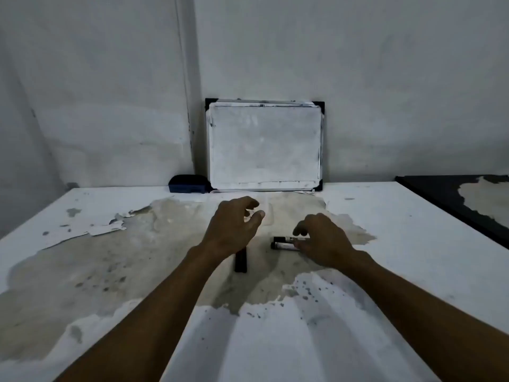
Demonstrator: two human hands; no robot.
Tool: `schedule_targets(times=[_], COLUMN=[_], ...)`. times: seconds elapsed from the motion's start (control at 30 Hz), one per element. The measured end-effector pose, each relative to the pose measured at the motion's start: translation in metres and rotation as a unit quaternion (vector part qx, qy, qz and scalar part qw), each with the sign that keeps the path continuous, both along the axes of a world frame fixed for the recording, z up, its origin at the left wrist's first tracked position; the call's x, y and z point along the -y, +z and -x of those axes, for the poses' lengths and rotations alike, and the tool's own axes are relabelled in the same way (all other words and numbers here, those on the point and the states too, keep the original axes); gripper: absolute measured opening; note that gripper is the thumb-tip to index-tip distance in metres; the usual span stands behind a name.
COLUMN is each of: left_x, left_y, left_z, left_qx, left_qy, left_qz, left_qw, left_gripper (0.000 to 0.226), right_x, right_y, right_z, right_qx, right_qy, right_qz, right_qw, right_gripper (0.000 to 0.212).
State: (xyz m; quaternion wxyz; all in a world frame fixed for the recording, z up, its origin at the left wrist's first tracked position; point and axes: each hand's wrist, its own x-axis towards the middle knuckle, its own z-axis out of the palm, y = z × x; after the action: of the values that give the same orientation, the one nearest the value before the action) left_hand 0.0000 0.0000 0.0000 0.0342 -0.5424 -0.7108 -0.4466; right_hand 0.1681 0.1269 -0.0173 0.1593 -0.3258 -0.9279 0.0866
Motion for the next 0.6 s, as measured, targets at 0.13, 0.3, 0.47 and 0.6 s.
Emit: schedule_targets(times=[0.13,0.3,0.47,0.6], left_x=[0.005,0.005,0.003,0.001], left_y=[-0.022,-0.041,-0.056,-0.06], left_z=[0.004,0.006,0.007,0.008], left_qx=[0.029,0.051,0.04,-0.028], left_qy=[0.028,0.044,0.041,0.01], left_qz=[-0.018,-0.045,-0.029,-0.021], left_qw=[0.999,0.997,0.998,0.999], left_gripper=[0.032,0.031,0.025,0.025], right_x=[0.001,0.0,0.001,0.008], right_y=[-0.024,-0.037,-0.039,-0.041], right_z=[-0.001,-0.002,-0.002,-0.007], right_qx=[0.019,-0.036,-0.042,-0.114], right_qy=[-0.026,-0.026,-0.001,0.031], right_qz=[-0.027,-0.048,-0.066,-0.035], right_qw=[0.999,0.998,0.997,0.992], right_gripper=[0.023,0.016,0.009,0.007])
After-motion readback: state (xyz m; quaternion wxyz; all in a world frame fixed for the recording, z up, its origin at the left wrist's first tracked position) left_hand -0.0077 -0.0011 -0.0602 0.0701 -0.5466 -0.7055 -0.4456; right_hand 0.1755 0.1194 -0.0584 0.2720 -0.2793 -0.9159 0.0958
